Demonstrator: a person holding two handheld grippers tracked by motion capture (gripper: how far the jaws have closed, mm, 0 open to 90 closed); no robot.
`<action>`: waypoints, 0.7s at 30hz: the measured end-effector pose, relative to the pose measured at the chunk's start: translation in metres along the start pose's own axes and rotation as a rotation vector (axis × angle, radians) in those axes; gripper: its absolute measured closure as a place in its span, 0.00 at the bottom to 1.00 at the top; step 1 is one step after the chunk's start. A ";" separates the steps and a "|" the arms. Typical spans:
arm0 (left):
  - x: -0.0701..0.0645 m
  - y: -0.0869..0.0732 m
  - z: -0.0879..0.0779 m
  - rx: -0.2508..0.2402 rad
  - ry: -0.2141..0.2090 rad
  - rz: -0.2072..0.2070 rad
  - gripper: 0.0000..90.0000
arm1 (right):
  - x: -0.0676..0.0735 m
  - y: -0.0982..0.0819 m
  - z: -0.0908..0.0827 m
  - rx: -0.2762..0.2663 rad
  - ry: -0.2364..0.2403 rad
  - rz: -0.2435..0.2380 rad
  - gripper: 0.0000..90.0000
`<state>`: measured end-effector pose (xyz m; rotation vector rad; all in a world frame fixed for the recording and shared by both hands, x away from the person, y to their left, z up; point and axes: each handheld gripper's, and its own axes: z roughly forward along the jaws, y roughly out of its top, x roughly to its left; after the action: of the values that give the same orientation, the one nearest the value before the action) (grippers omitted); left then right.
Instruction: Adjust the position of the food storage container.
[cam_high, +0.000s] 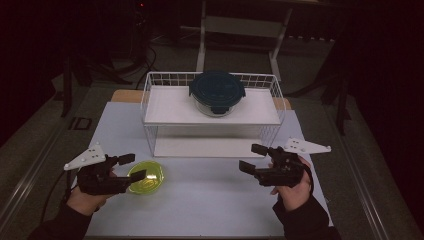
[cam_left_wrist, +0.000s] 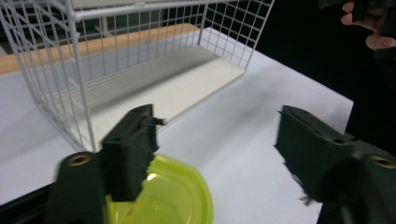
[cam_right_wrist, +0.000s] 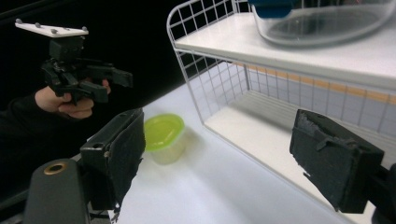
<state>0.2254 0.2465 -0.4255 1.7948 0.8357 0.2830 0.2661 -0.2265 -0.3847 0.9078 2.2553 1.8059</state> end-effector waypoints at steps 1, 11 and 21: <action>0.001 -0.002 -0.002 0.003 -0.003 0.001 0.35 | -0.001 -0.003 -0.002 -0.001 0.000 0.005 0.19; 0.018 -0.020 -0.017 0.035 0.068 -0.027 0.56 | -0.005 -0.025 -0.024 -0.030 -0.035 0.027 0.19; 0.039 -0.050 -0.015 0.130 0.146 -0.065 0.85 | -0.007 -0.043 -0.041 -0.043 -0.070 0.053 0.19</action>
<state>0.2257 0.2914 -0.4723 1.8801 1.0340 0.3267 0.2372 -0.2700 -0.4146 1.0152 2.1620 1.8072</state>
